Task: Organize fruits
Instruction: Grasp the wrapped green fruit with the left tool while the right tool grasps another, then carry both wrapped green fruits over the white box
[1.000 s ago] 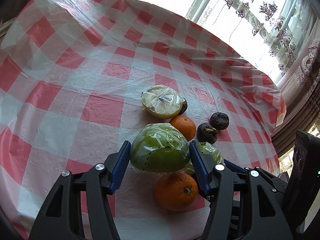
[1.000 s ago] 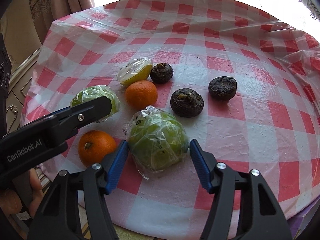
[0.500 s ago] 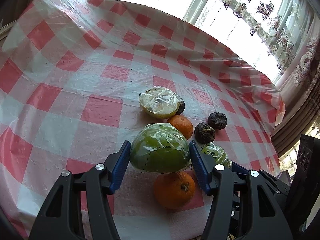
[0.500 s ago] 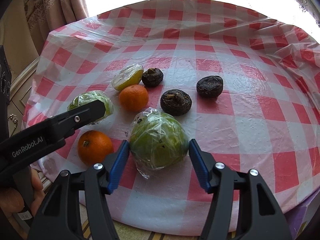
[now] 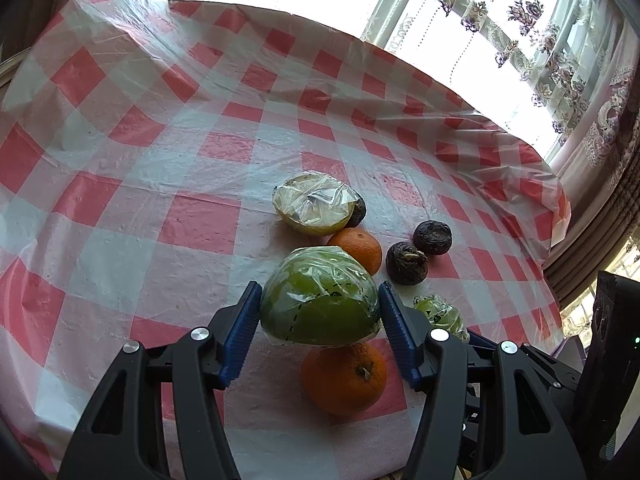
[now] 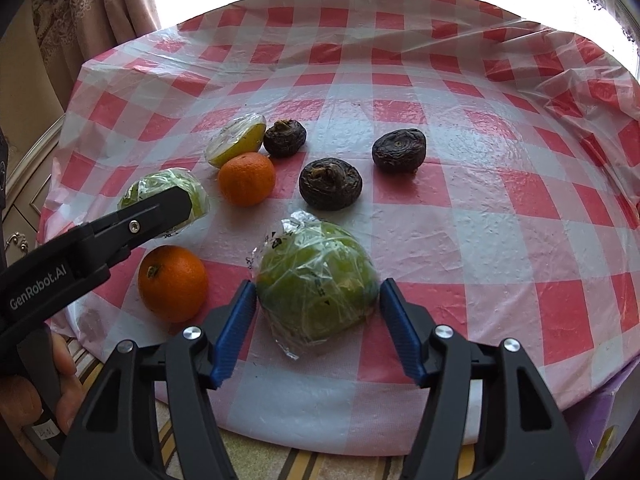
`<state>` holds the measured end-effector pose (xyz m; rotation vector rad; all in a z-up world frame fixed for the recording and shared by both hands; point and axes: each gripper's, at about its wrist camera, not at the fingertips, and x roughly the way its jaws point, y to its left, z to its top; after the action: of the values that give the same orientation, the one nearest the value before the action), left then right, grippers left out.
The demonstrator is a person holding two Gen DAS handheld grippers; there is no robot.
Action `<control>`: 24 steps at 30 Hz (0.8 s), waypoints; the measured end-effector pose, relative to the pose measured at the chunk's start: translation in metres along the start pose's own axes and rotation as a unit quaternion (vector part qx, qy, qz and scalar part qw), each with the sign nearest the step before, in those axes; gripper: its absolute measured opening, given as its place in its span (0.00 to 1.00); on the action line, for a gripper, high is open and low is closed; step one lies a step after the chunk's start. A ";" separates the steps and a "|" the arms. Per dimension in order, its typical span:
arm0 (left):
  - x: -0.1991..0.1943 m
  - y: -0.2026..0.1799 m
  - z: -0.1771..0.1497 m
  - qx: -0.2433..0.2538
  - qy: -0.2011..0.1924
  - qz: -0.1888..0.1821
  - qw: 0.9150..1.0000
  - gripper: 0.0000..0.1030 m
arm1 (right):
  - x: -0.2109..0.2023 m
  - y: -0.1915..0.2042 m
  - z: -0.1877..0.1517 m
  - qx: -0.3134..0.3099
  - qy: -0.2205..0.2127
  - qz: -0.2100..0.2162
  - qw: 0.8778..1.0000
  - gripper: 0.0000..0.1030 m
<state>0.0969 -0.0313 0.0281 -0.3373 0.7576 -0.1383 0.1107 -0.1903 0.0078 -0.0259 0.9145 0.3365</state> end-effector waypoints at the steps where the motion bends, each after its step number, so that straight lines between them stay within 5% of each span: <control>1: 0.000 0.000 0.000 0.001 0.000 0.001 1.000 0.56 | 0.001 0.001 0.001 -0.002 0.001 -0.003 1.000 0.64; 24: -0.011 -0.024 0.002 0.037 -0.019 0.009 0.999 0.56 | -0.035 -0.036 -0.003 0.064 -0.048 -0.002 0.997 0.62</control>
<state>0.0901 -0.0505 0.0446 -0.2621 0.7163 -0.1420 0.0999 -0.2347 0.0290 0.1057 0.8385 0.2734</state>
